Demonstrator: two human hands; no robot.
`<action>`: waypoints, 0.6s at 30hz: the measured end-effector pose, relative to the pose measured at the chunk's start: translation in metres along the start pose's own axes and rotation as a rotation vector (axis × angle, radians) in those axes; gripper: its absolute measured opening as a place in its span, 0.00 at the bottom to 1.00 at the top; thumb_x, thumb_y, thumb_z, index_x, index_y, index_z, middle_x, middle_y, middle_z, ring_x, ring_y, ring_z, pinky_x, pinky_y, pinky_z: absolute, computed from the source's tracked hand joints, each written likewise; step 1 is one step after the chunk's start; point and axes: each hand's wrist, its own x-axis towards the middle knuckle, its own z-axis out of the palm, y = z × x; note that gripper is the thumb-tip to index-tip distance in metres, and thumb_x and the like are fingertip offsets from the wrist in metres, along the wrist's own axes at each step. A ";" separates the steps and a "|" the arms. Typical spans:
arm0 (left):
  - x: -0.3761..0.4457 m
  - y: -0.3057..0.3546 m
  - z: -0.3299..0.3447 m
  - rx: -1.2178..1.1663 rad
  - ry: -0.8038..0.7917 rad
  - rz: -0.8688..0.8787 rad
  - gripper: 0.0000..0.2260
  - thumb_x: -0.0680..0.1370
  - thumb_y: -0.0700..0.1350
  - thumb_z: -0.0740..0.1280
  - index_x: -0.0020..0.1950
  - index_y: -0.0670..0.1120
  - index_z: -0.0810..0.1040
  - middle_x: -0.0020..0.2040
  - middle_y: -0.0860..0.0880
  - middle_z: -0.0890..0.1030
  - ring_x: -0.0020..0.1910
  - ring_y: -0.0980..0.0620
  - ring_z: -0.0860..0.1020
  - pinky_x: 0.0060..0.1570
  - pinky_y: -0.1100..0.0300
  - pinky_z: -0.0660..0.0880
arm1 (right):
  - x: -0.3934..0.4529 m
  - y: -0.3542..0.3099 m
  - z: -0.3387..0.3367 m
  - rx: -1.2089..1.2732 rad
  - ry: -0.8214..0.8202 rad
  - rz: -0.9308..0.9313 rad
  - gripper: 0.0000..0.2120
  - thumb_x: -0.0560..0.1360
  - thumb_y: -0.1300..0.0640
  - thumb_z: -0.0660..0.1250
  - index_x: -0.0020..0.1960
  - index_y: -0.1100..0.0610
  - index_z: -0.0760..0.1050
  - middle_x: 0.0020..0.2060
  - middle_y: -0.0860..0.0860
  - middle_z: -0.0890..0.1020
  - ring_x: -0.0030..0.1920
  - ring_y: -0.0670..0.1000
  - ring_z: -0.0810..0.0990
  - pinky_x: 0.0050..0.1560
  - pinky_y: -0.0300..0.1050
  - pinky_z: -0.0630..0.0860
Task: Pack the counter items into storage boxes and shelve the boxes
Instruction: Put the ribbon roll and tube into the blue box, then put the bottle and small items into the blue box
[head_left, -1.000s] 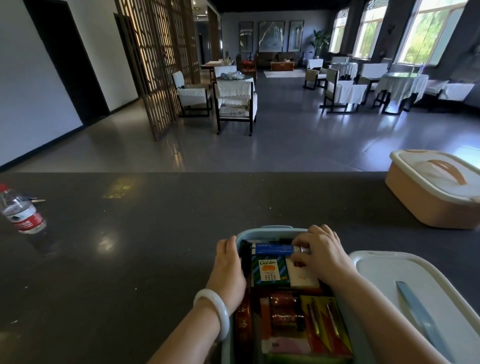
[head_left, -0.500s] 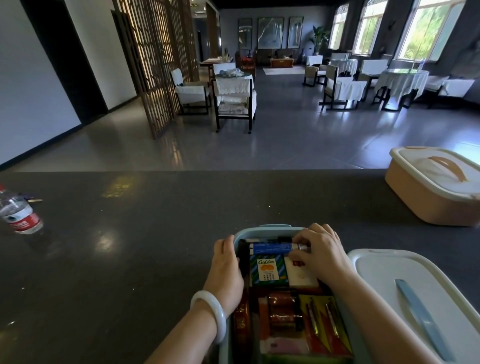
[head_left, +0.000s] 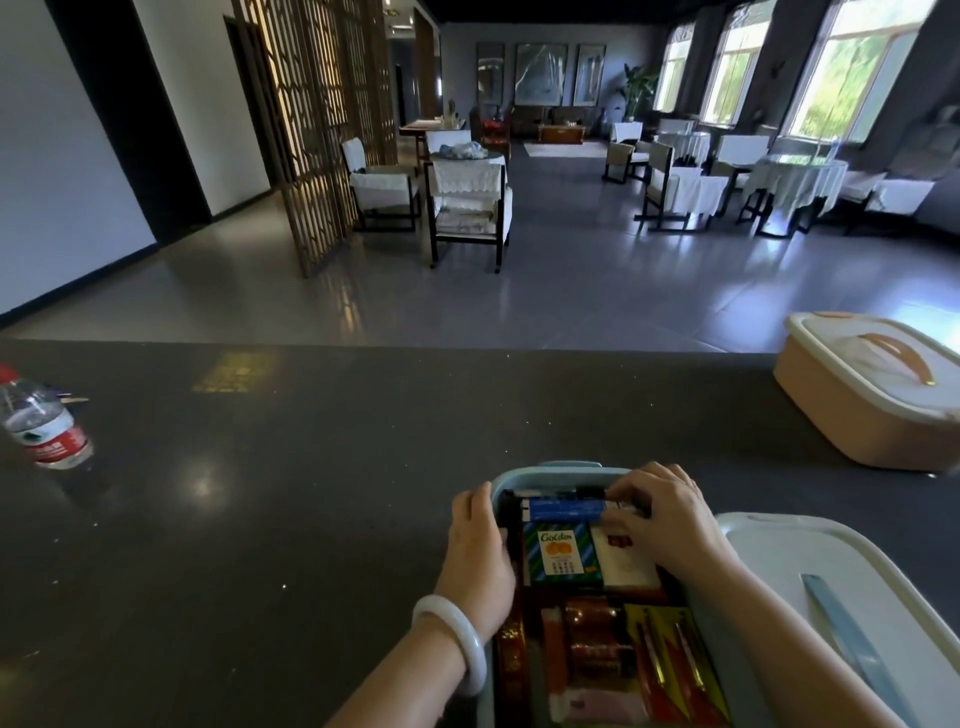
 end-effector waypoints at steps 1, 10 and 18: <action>0.000 0.000 -0.002 -0.004 -0.009 0.005 0.23 0.82 0.46 0.59 0.74 0.55 0.55 0.63 0.58 0.61 0.53 0.62 0.73 0.44 0.72 0.73 | 0.000 -0.003 -0.002 0.004 0.000 0.022 0.07 0.70 0.46 0.73 0.44 0.38 0.75 0.43 0.36 0.74 0.50 0.40 0.67 0.49 0.40 0.65; 0.004 -0.056 -0.081 0.147 0.006 -0.074 0.08 0.80 0.51 0.61 0.59 0.57 0.71 0.55 0.60 0.71 0.50 0.63 0.74 0.48 0.68 0.70 | 0.024 -0.076 0.011 0.034 0.097 -0.041 0.08 0.74 0.59 0.69 0.40 0.47 0.78 0.40 0.40 0.77 0.47 0.42 0.71 0.41 0.33 0.65; -0.026 -0.162 -0.196 0.513 0.105 -0.266 0.10 0.81 0.49 0.60 0.62 0.52 0.72 0.59 0.53 0.73 0.56 0.57 0.73 0.60 0.62 0.71 | 0.057 -0.205 0.089 0.032 -0.140 -0.322 0.04 0.74 0.56 0.70 0.42 0.48 0.78 0.37 0.41 0.76 0.41 0.41 0.73 0.44 0.34 0.68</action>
